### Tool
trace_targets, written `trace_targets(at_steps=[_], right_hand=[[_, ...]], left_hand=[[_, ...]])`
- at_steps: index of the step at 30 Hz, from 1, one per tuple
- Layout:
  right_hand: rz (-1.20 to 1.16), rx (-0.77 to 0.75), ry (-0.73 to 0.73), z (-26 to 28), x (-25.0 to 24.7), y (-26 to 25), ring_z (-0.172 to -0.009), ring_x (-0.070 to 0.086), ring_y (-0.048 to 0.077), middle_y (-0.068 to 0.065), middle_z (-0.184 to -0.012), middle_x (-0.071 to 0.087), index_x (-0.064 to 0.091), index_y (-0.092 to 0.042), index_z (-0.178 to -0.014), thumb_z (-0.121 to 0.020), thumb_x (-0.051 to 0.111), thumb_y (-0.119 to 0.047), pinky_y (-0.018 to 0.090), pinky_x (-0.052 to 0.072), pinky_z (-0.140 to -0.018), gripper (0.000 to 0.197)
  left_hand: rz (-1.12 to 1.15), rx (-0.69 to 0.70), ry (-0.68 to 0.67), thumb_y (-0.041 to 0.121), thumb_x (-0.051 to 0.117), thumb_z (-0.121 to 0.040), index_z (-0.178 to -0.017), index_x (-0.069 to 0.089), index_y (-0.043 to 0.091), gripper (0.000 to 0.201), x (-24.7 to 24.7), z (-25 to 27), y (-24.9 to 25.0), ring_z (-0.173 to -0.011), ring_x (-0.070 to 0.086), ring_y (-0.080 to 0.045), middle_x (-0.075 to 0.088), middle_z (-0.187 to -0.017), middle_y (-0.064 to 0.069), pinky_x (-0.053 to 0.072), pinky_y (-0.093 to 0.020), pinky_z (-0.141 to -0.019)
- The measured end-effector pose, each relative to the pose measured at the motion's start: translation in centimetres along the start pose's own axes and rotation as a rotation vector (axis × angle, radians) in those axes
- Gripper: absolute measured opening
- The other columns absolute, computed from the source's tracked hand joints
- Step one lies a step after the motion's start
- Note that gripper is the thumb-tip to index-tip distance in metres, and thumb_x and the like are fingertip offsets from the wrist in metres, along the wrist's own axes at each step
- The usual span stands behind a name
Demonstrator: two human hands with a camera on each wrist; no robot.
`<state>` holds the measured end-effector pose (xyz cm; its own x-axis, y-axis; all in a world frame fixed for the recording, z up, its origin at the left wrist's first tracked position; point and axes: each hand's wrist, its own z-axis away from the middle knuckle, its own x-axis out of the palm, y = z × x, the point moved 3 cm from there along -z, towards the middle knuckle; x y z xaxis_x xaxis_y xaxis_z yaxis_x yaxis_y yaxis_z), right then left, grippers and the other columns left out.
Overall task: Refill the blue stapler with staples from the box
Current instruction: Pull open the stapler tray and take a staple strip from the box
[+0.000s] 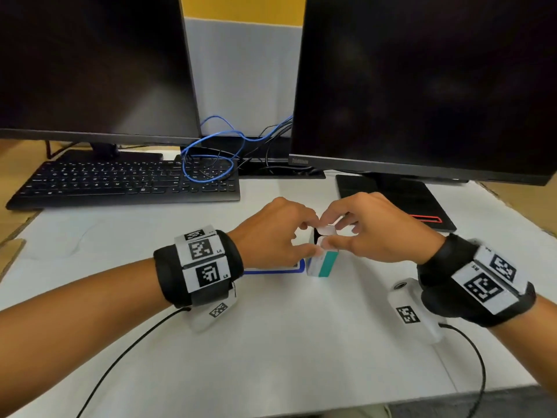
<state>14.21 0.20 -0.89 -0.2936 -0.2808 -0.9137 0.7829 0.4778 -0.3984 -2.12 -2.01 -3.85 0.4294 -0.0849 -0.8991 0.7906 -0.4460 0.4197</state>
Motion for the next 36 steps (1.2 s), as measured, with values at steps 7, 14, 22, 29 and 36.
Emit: trace_targets(at_steps=[7,14,22,29,36], right_hand=[[-0.055,0.028,0.008,0.5,0.4,1.1,-0.102,0.069,0.014,-0.002,-0.107,0.073,0.074,-0.017,-0.100,-0.081,0.076,-0.036,0.034,0.060,-0.086,0.028],[-0.066,0.046,0.038,-0.1,0.3,1.7,-0.095,0.068,0.017,-0.002,-0.100,0.074,0.064,-0.026,-0.110,-0.078,0.077,-0.040,0.040,0.061,-0.083,0.038],[0.008,-0.012,0.106,0.1,0.7,1.8,-0.087,0.065,0.016,-0.006,-0.089,0.070,0.063,-0.024,-0.110,-0.087,0.070,-0.034,0.039,0.060,-0.076,0.026],[0.081,-0.205,0.013,0.3,-0.2,1.6,-0.094,0.067,0.012,-0.006,-0.106,0.068,0.073,-0.031,-0.102,-0.091,0.052,-0.012,0.034,0.059,-0.081,0.030],[0.062,-0.200,0.009,0.6,-0.6,1.8,-0.095,0.067,0.011,-0.010,-0.105,0.070,0.072,-0.026,-0.102,-0.090,0.053,-0.009,0.033,0.059,-0.083,0.029]], left_hand=[[0.259,-0.054,0.028,0.029,0.074,-0.085,-0.114,0.053,0.018,0.038,1.1,-0.9,0.3,-0.120,0.060,-0.013,0.065,-0.125,0.000,0.058,-0.032,-0.091],[0.402,-0.081,-0.021,0.015,0.077,-0.082,-0.121,0.051,0.019,0.047,0.6,-1.0,0.4,-0.114,0.064,-0.014,0.061,-0.127,0.003,0.058,-0.031,-0.094],[0.262,-0.028,0.062,0.032,0.076,-0.079,-0.100,0.066,0.017,0.027,1.1,0.1,0.8,-0.093,0.069,-0.008,0.073,-0.096,0.006,0.061,-0.029,-0.075],[0.077,0.033,-0.040,0.039,0.067,-0.086,-0.107,0.074,0.017,0.031,1.3,-0.3,0.9,-0.092,0.065,-0.015,0.072,-0.102,0.002,0.059,-0.033,-0.077],[0.122,0.014,-0.091,0.029,0.069,-0.087,-0.105,0.063,0.015,0.023,1.1,-0.4,1.4,-0.092,0.066,-0.017,0.068,-0.102,-0.001,0.061,-0.034,-0.075]])
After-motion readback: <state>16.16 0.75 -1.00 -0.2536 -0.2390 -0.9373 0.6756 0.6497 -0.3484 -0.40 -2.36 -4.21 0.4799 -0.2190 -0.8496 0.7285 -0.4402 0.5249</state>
